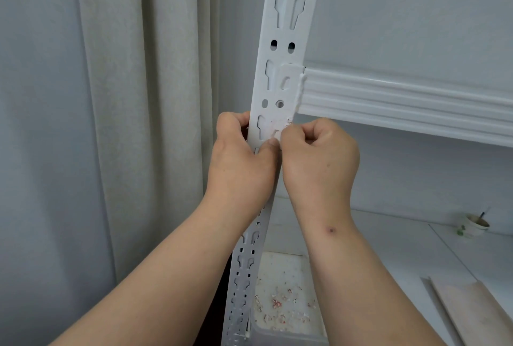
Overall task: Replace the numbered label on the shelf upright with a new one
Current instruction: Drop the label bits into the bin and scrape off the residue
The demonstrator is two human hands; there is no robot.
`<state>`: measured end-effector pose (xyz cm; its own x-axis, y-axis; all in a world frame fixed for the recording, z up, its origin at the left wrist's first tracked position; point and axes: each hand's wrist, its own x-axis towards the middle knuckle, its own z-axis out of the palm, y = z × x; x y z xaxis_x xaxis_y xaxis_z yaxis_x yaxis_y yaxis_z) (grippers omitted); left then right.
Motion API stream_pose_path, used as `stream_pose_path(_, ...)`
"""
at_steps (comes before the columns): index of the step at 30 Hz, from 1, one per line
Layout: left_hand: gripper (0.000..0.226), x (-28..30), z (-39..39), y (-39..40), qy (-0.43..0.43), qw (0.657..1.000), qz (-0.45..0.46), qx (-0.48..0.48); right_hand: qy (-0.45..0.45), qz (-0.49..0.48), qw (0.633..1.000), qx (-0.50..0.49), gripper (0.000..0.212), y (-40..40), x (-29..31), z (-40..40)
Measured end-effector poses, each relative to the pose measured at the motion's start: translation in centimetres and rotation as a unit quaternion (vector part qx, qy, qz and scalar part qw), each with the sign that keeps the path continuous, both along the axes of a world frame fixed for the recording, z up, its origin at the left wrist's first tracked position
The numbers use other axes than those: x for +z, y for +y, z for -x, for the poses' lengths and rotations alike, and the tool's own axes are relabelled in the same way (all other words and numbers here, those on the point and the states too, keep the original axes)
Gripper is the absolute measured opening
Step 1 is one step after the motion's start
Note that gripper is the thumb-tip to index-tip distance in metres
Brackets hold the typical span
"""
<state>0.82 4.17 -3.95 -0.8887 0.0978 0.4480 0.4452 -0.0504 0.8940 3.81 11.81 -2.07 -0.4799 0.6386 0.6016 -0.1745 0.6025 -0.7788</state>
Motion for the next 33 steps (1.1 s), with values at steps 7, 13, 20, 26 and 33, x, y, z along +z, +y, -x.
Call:
stream_pose_path(7, 0.029, -0.16, 0.21, 0.11, 0.006, 1.0, -0.002, 0.003, 0.021, 0.032, 0.999, 0.029, 0.036, 0.29, 0.29, 0.06)
stream_pose_path(13, 0.03, -0.25, 0.39, 0.13, 0.008, 1.0, -0.001, 0.005, 0.039, 0.078, 0.995, 0.052, 0.032, 0.03, 0.37, 0.22)
stream_pose_path(20, 0.031, -0.02, 0.13, 0.12, -0.005, 1.0, -0.001, 0.008, 0.051, 0.153, 0.984, 0.077, 0.03, -0.17, 0.0, 0.27)
stream_pose_path(26, 0.03, 0.1, 0.09, -0.03, -0.006, 1.0, 0.0, 0.004, 0.057, 0.181, 0.977, 0.1, 0.028, -0.31, -0.08, -0.02)
stream_pose_path(33, 0.03, -0.09, 0.15, 0.08, 0.001, 1.0, -0.007, 0.001, 0.036, 0.097, 0.993, 0.054, 0.025, -0.19, 0.2, 0.16)
